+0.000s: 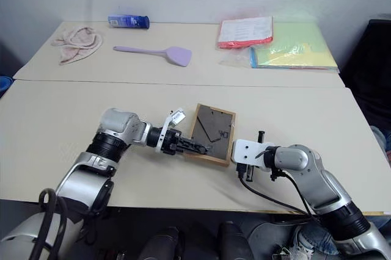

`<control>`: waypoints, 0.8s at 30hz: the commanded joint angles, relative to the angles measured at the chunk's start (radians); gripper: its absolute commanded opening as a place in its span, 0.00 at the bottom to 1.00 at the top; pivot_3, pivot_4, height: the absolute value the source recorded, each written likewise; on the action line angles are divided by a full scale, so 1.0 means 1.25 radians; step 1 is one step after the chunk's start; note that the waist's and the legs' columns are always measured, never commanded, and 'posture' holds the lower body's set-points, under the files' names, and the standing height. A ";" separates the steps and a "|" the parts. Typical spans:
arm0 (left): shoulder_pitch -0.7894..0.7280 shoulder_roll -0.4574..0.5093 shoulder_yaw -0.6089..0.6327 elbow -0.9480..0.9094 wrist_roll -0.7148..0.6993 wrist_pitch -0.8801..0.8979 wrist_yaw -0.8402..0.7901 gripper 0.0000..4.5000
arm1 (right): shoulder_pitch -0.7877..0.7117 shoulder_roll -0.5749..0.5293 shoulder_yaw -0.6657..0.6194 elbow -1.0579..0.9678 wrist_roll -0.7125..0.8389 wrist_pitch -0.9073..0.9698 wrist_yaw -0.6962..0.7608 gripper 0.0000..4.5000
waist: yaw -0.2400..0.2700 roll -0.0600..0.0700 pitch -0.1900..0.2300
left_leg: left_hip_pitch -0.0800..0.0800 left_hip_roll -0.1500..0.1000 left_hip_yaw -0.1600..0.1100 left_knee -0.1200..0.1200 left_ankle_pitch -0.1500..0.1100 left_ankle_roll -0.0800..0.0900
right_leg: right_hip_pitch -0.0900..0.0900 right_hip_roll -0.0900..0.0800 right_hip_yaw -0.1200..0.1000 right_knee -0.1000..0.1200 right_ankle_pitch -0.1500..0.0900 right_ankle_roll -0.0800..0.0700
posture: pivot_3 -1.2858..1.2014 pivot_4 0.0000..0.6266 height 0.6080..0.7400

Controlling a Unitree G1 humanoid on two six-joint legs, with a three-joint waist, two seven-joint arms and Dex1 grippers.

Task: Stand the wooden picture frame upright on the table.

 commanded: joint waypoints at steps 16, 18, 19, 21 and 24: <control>0.036 0.117 0.093 -0.256 -0.175 -0.032 -0.044 0.28 | -0.096 -0.079 -0.472 -0.237 0.730 0.619 0.043 0.57 | -0.011 0.003 0.003 | 0.000 0.001 0.000 -0.001 0.000 -0.001 | -0.001 0.000 0.000 0.000 0.000 0.000 | 0.52 0.24 1.00; 0.033 0.123 0.087 -0.266 -0.178 -0.048 -0.046 0.28 | -0.193 -0.057 -0.439 -0.205 0.777 0.673 0.005 0.73 | -0.007 0.003 0.003 | 0.000 0.002 -0.001 -0.001 0.001 -0.001 | -0.001 0.000 0.000 0.000 0.000 0.000 | 0.52 0.24 1.00; 0.030 0.123 0.084 -0.268 -0.179 -0.057 -0.048 0.28 | -0.235 -0.040 -0.417 -0.186 0.785 0.691 -0.015 0.80 | -0.004 0.003 0.003 | -0.001 0.002 -0.001 -0.001 0.001 -0.001 | -0.001 0.000 0.000 -0.001 0.000 0.000 | 0.52 0.24 1.00; 0.023 0.120 0.080 -0.266 -0.178 -0.070 -0.046 0.28 | -0.291 -0.016 -0.386 -0.155 0.797 0.715 -0.038 0.94 | -0.003 0.003 0.003 | -0.001 0.002 -0.001 -0.001 0.001 -0.001 | -0.002 0.000 0.000 -0.001 0.000 0.000 | 0.52 0.24 1.00; 0.017 0.122 0.069 -0.285 -0.202 -0.081 -0.083 0.28 | -0.345 0.012 -0.332 -0.112 0.782 0.727 -0.059 1.00 | 0.002 0.003 0.003 | -0.003 0.001 -0.001 -0.001 0.001 -0.001 | -0.003 0.000 0.000 0.000 0.000 0.000 | 0.52 0.24 1.00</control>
